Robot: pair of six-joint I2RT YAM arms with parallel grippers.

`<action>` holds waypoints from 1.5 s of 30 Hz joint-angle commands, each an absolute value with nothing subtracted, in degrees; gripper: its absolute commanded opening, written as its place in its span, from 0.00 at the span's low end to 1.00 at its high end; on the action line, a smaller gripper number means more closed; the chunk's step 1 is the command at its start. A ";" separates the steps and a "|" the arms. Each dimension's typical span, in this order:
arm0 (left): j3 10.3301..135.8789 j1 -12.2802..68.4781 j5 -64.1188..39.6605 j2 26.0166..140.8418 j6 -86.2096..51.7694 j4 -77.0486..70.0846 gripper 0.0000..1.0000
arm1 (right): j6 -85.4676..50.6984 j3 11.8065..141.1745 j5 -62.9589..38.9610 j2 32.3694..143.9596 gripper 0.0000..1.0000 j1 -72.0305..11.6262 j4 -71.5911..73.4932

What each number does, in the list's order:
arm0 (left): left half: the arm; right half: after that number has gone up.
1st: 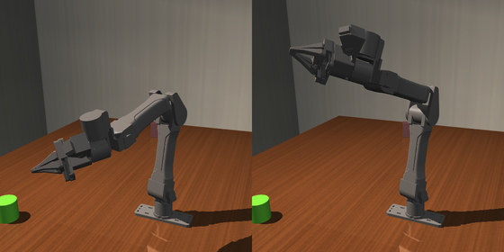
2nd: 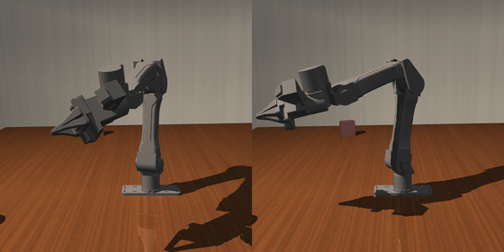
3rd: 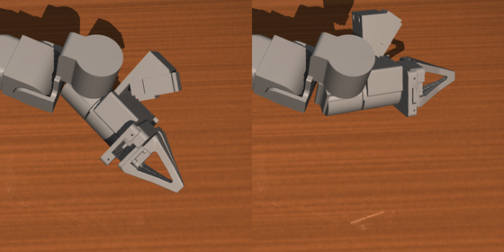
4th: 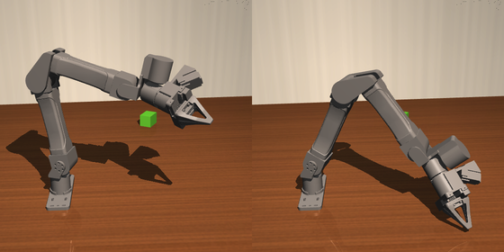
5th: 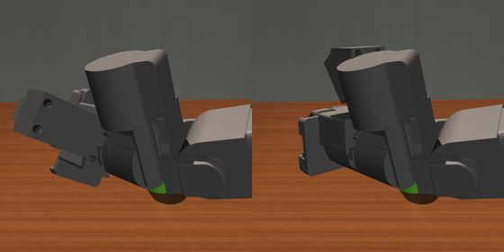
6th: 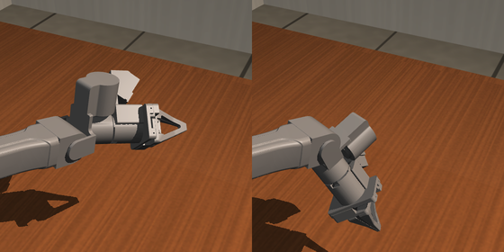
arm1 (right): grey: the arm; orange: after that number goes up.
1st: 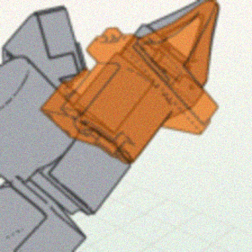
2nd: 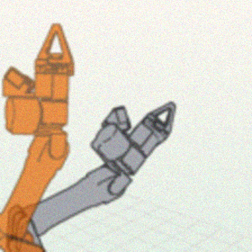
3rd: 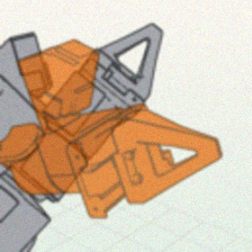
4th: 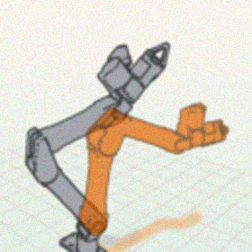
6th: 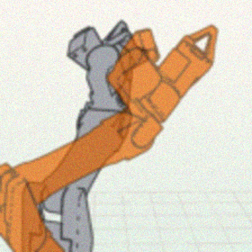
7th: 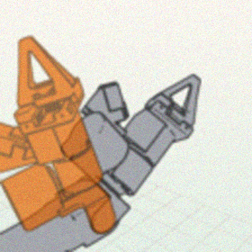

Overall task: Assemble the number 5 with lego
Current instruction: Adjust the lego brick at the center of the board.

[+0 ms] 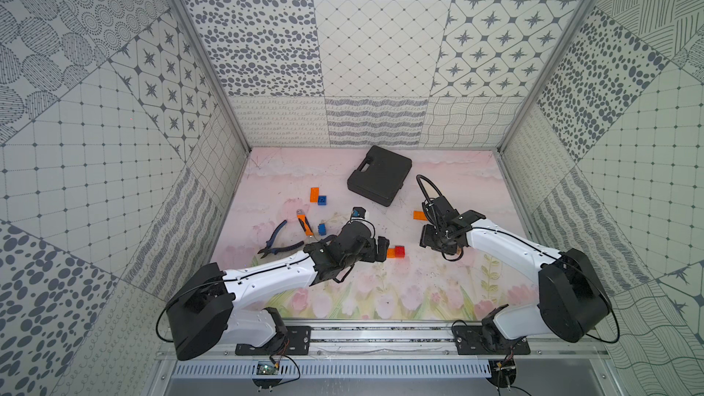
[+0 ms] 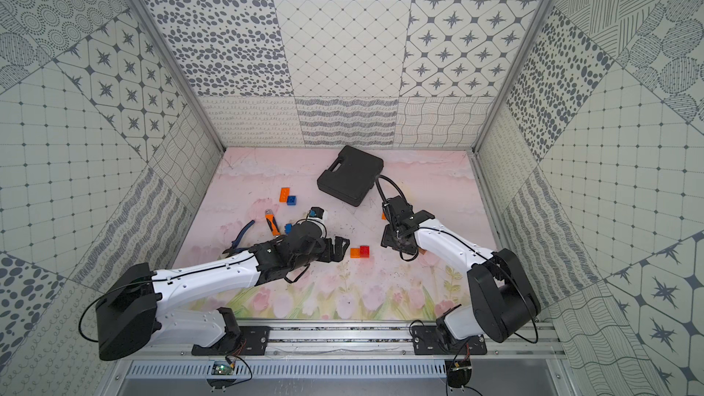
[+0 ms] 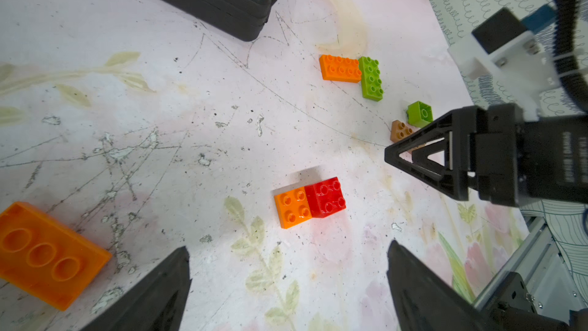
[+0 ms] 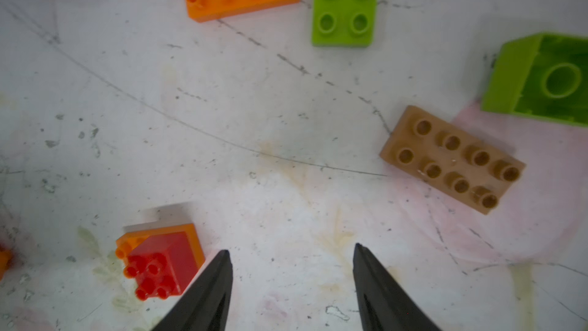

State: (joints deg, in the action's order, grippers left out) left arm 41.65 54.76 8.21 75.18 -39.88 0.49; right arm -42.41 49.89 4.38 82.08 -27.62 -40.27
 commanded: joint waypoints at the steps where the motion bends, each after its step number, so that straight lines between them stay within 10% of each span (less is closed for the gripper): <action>1: 44.58 55.28 6.03 77.50 -37.60 0.41 1.00 | -39.90 48.21 3.28 79.93 0.68 -23.96 -39.16; 17: 53.93 58.06 1.41 85.65 -32.62 4.37 1.00 | -36.29 46.40 1.87 81.19 0.99 -12.14 -37.97; 37: 53.17 58.12 0.61 85.87 -33.22 4.04 1.00 | -35.62 47.97 2.97 90.18 0.99 -10.99 -34.80; 45: 52.35 58.09 0.66 85.68 -33.99 3.43 1.00 | -35.49 47.00 0.66 90.97 0.80 -10.99 -34.09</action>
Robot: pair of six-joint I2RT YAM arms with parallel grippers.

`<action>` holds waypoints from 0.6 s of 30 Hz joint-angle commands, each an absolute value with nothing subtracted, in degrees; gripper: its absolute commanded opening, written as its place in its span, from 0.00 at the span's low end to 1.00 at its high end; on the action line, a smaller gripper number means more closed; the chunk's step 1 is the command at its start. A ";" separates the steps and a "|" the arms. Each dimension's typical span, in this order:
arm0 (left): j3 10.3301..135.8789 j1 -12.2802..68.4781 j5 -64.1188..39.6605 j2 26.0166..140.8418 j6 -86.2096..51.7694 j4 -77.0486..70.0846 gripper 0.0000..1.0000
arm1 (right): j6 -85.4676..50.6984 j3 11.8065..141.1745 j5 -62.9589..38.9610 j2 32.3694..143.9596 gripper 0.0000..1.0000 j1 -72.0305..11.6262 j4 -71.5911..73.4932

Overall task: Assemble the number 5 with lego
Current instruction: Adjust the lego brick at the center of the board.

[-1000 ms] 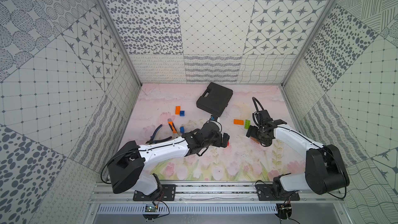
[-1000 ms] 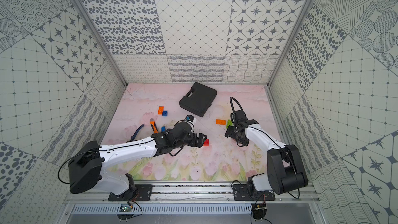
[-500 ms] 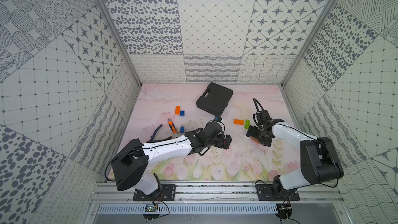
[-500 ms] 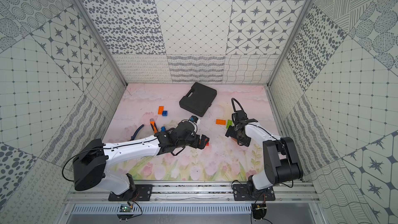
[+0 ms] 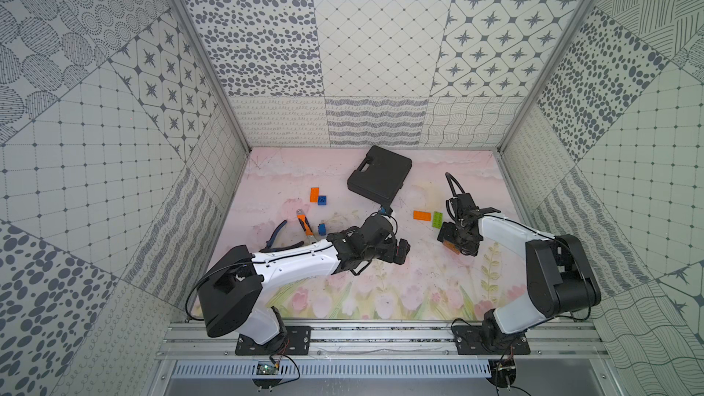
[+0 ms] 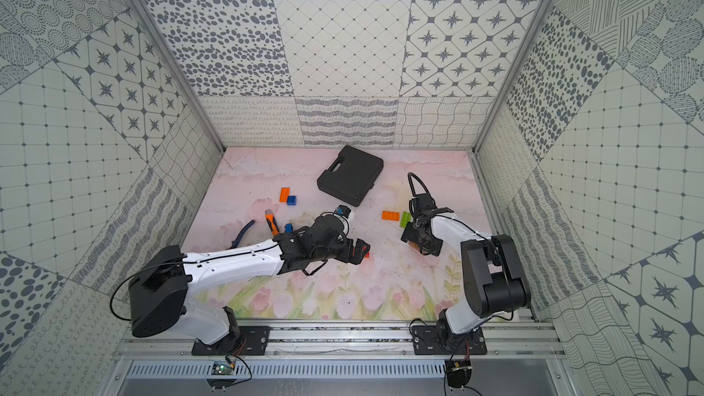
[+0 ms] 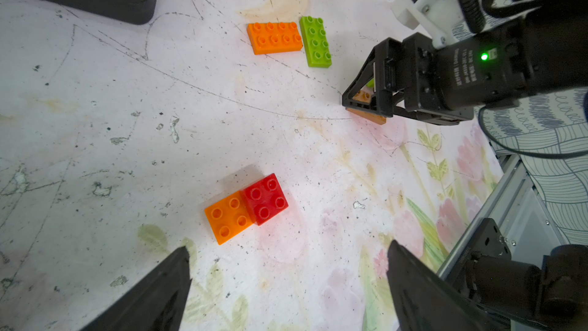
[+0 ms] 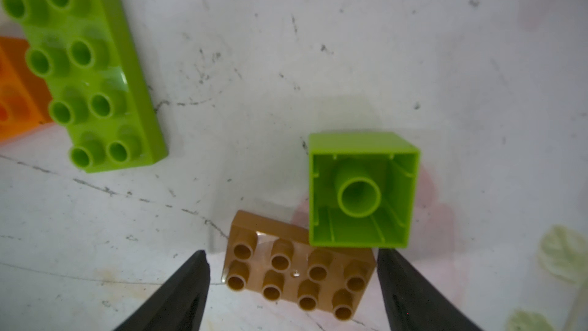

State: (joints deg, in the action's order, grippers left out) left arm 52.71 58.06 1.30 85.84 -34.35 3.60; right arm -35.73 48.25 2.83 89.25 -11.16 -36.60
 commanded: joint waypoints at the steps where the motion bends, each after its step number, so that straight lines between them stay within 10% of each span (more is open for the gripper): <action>1: 52.26 58.10 0.71 85.67 -34.08 3.39 1.00 | -35.50 46.79 0.69 90.89 0.78 -11.12 -34.14; 18: 46.90 58.09 8.15 80.07 -36.41 1.70 1.00 | -27.68 50.78 2.00 93.60 0.68 -27.55 -38.63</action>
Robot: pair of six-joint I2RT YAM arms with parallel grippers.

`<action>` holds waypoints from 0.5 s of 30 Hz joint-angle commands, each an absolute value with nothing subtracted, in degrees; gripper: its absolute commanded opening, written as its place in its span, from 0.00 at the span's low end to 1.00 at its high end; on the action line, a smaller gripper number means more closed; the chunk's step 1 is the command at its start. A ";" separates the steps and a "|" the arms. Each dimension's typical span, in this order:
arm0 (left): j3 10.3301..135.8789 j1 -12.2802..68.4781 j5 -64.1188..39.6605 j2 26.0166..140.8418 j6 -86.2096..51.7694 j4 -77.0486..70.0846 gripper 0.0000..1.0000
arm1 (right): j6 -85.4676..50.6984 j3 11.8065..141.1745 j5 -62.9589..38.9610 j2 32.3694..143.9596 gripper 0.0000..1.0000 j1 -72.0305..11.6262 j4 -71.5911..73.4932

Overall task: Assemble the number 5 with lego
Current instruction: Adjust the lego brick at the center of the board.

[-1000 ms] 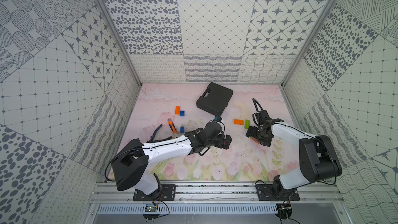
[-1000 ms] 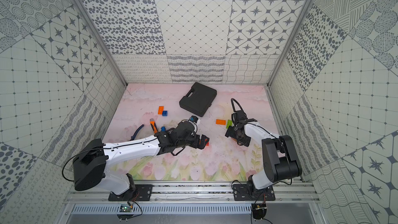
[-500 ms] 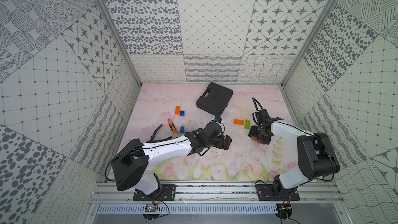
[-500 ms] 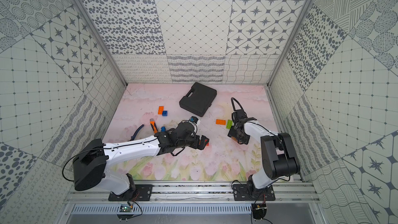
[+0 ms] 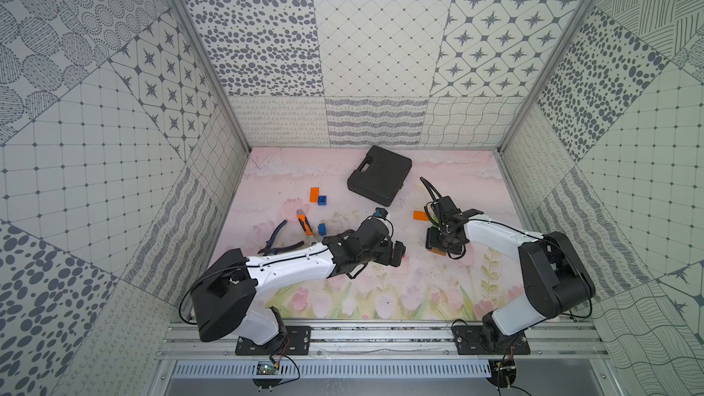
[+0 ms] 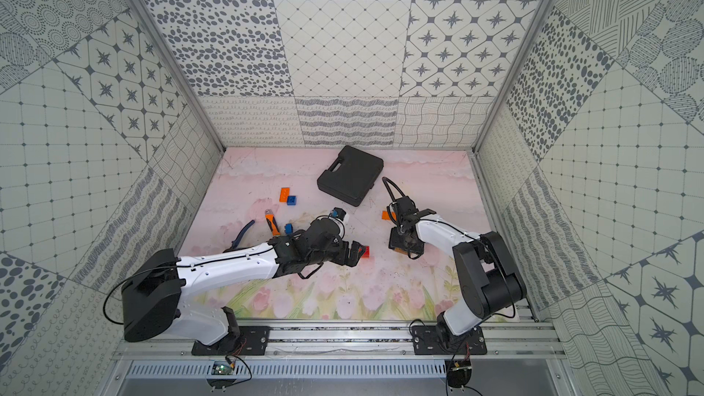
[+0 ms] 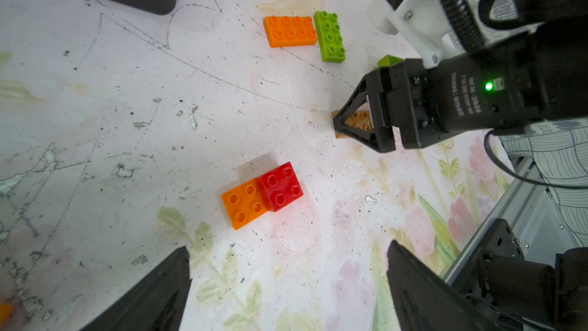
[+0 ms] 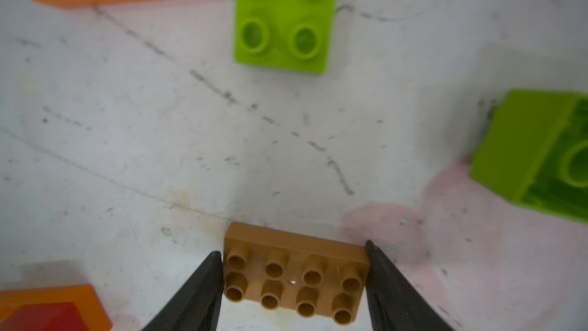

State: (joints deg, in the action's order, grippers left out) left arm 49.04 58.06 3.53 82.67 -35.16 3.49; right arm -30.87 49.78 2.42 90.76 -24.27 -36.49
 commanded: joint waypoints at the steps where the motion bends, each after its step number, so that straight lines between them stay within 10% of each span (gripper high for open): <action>1: 46.31 58.10 8.58 79.49 -36.53 1.42 1.00 | -26.99 51.18 2.26 94.20 0.68 -28.41 -39.10; 15: 44.60 58.11 10.99 76.90 -36.66 0.53 0.99 | -37.55 52.54 5.05 94.66 0.85 -30.76 -39.88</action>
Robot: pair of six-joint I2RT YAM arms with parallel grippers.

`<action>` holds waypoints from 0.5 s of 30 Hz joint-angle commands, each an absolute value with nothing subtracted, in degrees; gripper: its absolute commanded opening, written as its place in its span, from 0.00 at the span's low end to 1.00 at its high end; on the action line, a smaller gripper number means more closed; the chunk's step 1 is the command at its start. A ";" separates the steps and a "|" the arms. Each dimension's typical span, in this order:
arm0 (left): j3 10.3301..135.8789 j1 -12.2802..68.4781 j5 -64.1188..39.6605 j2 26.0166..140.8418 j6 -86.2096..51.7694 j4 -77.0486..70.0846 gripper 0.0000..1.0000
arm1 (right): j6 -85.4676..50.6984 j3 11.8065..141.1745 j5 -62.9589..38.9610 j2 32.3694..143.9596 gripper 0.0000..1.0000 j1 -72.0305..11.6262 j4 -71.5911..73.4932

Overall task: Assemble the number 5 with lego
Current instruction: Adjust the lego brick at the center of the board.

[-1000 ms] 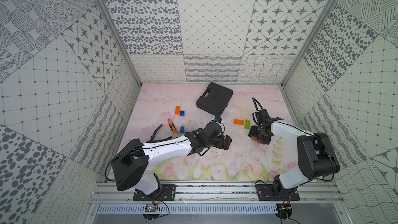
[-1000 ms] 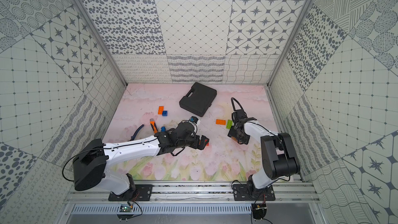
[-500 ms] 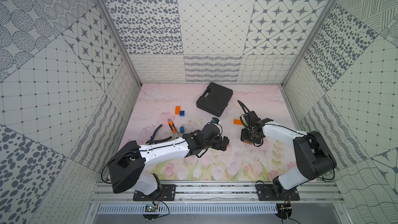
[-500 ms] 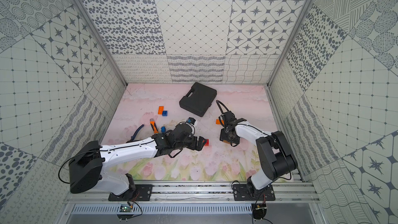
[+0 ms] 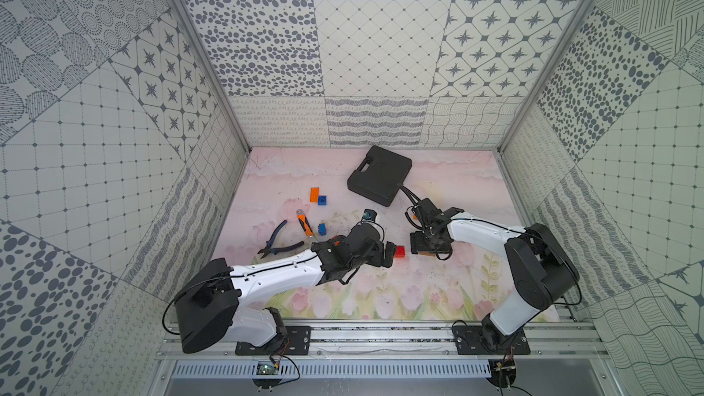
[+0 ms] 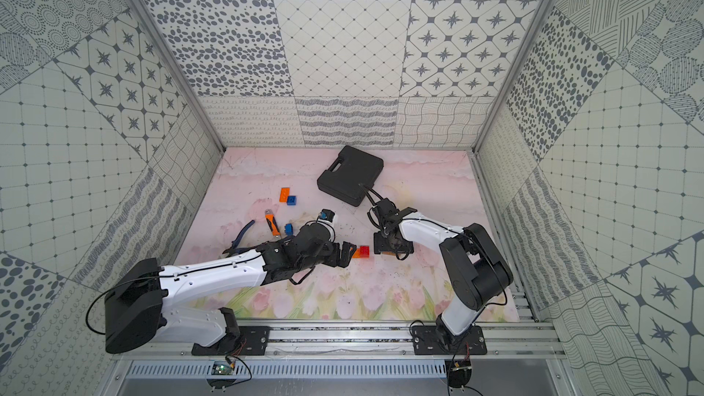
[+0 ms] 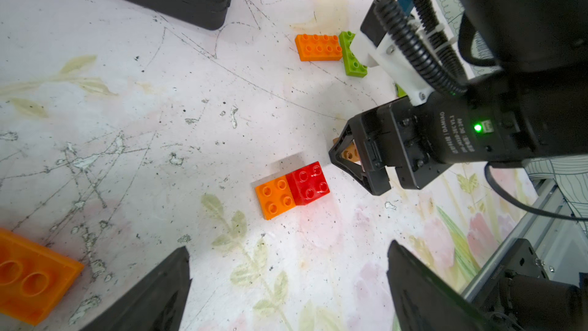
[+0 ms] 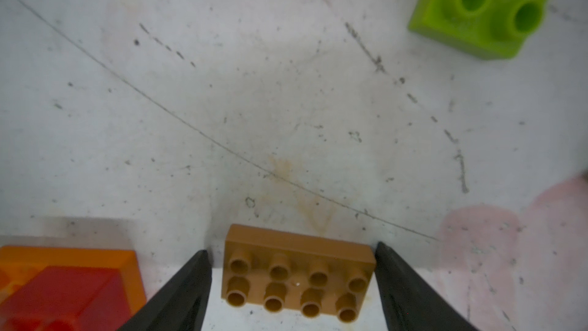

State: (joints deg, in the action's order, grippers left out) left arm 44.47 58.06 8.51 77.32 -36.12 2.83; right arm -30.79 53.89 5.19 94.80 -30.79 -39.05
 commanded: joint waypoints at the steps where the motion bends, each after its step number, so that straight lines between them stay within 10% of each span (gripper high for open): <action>1: 44.79 58.09 10.91 76.98 -36.50 0.66 1.00 | -39.73 52.19 5.10 94.74 0.85 -30.76 -39.31; 15: 44.97 58.10 11.07 76.47 -36.34 1.33 1.00 | -40.94 51.73 5.33 95.69 0.80 -31.81 -40.76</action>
